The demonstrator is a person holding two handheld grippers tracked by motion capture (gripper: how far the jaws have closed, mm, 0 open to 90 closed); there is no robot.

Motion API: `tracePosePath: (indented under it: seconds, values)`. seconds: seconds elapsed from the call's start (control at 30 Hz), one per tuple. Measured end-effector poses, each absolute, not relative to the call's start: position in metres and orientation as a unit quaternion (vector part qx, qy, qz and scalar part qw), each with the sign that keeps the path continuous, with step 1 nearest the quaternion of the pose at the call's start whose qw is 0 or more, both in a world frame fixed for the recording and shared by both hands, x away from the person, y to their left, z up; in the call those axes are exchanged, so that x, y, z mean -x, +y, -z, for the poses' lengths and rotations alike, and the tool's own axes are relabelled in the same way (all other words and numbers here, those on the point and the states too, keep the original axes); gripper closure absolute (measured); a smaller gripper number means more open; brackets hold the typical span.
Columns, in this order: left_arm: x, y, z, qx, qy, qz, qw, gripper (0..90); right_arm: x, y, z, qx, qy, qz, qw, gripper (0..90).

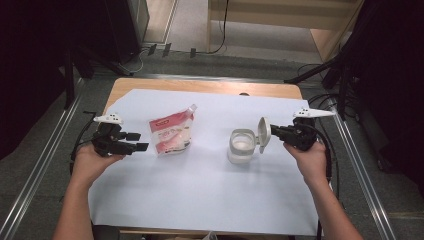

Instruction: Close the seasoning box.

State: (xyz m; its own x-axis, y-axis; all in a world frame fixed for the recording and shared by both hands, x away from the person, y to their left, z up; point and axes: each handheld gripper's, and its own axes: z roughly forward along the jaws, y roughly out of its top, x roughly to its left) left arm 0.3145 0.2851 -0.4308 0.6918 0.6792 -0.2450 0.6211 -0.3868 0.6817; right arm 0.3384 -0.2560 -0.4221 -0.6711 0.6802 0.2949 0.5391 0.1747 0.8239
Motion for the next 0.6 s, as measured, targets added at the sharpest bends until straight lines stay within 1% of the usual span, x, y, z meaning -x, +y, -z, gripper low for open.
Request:
tracePosePath:
  seconds: [0.13,0.5,0.57,0.6]
  values:
    - [-0.315,0.285,0.432,-0.832,0.396,-0.043,0.386,40.6,-0.337,-0.252,0.424,-0.399,0.764,-0.502,0.068,90.0]
    - [-0.315,0.285,0.432,-0.831,0.394,-0.041,0.392,40.5,-0.332,-0.238,0.428,-0.38,0.777,-0.497,0.063,90.0]
    - [-0.315,0.285,0.432,-0.829,0.396,-0.045,0.393,40.4,-0.331,-0.237,0.428,-0.372,0.782,-0.496,0.067,87.5]
    - [-0.315,0.285,0.432,-0.83,0.396,-0.045,0.39,40.3,-0.33,-0.237,0.427,-0.371,0.782,-0.496,0.068,83.2]
